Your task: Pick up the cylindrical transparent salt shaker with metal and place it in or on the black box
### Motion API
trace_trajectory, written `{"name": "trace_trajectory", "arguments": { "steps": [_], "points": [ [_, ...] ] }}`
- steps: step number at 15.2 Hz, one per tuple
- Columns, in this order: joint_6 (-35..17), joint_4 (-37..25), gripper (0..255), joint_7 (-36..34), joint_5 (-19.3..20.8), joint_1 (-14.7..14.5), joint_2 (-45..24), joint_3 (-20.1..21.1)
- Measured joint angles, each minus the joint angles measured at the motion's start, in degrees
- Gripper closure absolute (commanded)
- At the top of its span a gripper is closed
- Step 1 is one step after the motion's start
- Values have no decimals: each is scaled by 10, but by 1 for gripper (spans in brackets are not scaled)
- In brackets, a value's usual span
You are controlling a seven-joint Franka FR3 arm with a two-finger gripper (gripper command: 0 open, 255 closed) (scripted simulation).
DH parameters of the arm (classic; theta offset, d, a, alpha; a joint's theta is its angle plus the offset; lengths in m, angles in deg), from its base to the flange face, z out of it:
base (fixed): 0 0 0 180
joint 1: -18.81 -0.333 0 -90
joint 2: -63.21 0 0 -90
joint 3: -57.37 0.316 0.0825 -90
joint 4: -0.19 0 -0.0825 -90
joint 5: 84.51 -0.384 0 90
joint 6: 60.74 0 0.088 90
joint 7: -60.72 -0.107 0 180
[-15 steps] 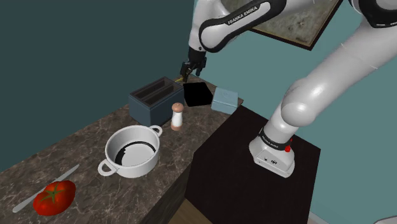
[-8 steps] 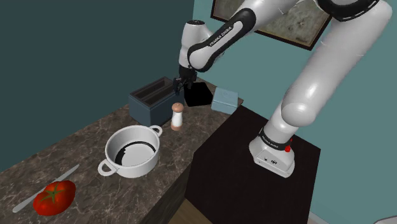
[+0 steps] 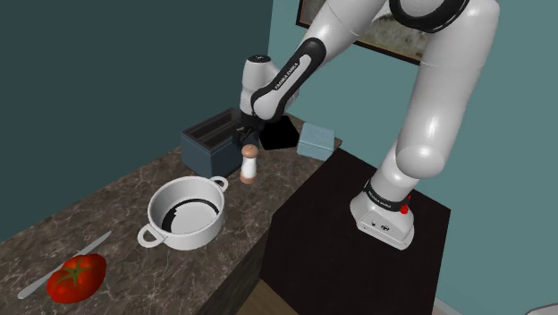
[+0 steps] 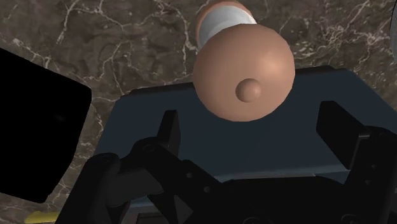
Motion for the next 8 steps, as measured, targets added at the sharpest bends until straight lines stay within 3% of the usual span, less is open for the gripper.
{"name": "trace_trajectory", "arguments": {
  "steps": [8],
  "points": [
    [-36,-7,0,-9,11,-6,-44,-7]
  ]
}}
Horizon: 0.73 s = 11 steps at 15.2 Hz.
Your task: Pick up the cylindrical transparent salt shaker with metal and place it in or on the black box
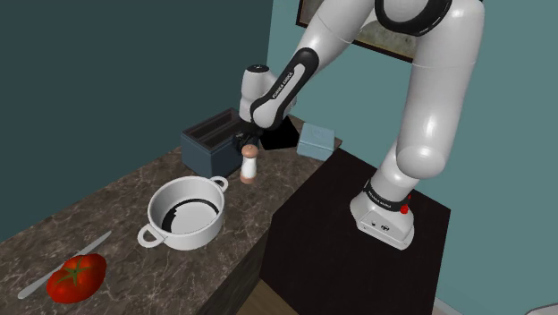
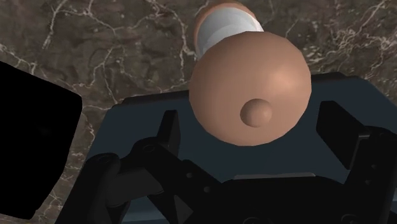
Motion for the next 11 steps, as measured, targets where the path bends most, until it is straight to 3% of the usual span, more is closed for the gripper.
{"name": "trace_trajectory", "arguments": {
  "steps": [3,4,11],
  "points": [
    [-1,0,0,0,0,0,-1,0],
    [-1,0,255,0,0,0,-1,0],
    [-1,-1,255,0,0,0,-1,0]
  ]
}}
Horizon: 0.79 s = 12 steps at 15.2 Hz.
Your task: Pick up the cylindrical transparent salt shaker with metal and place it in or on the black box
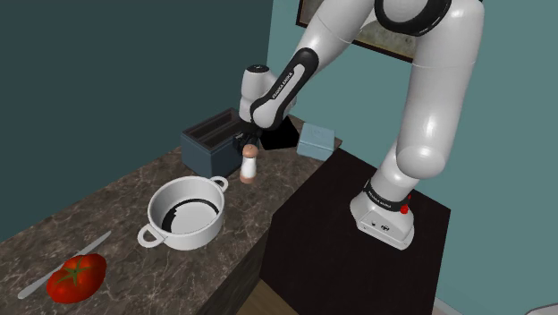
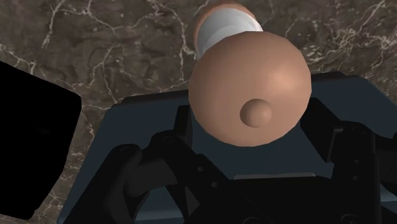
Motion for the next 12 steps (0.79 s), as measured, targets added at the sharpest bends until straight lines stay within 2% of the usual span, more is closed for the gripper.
{"name": "trace_trajectory", "arguments": {
  "steps": [4,12],
  "points": [
    [3,1,255,1,-1,1,4,1],
    [55,5,255,10,-15,6,59,10]
  ]
}}
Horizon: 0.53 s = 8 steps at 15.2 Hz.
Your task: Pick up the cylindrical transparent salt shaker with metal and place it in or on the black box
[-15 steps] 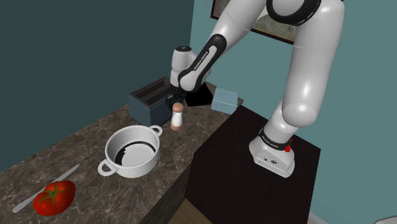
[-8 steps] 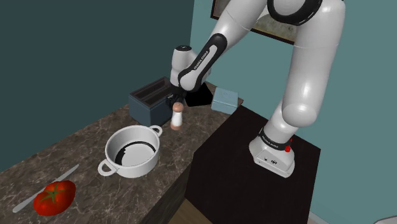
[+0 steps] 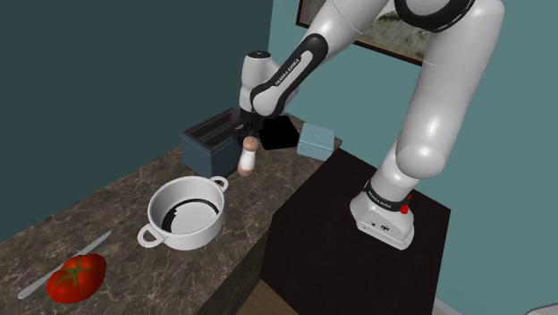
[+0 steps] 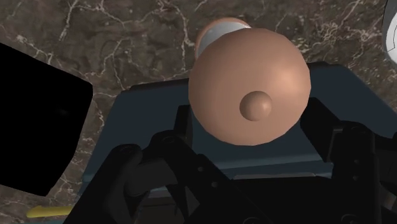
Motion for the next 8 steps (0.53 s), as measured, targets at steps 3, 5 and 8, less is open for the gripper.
{"name": "trace_trajectory", "arguments": {
  "steps": [3,5,8],
  "points": [
    [24,-1,255,6,-7,3,24,3],
    [37,0,255,8,-10,3,37,4],
    [60,-4,255,11,-15,4,56,6]
  ]
}}
